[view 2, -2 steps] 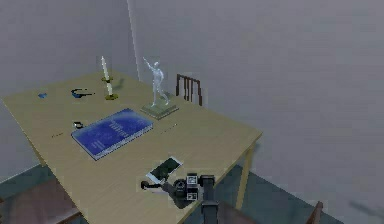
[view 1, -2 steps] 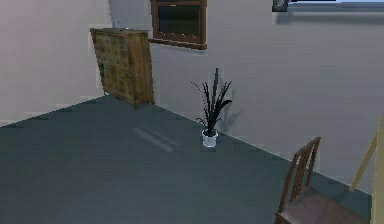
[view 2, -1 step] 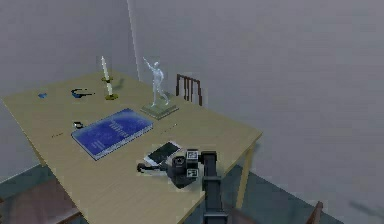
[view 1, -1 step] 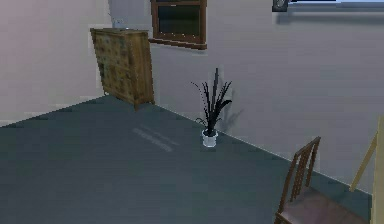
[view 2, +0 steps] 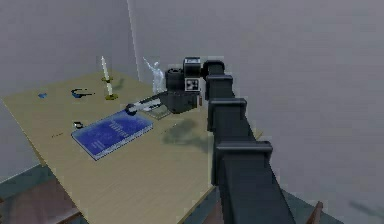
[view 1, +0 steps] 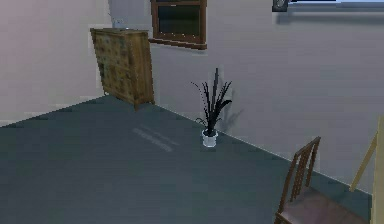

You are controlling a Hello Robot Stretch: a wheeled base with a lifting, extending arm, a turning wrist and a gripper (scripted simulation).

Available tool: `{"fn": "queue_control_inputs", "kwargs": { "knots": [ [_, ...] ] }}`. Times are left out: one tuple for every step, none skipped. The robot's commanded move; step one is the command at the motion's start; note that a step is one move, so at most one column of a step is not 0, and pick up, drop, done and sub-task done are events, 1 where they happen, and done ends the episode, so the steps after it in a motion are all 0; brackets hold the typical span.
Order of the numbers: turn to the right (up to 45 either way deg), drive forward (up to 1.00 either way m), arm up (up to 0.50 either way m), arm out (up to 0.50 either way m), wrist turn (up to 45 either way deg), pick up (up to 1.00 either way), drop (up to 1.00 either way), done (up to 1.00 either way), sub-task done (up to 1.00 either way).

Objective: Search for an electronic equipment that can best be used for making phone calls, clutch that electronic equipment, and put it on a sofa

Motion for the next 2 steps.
{"fn": "queue_control_inputs", "kwargs": {
  "knots": [
    [0.0, 0.00, 0.00, 0.00, -45.0, 0.00, 0.00, 0.00, 0.00],
    [0.0, 0.00, 0.00, 0.00, -45.0, 0.00, 0.00, 0.00, 0.00]
  ]
}}
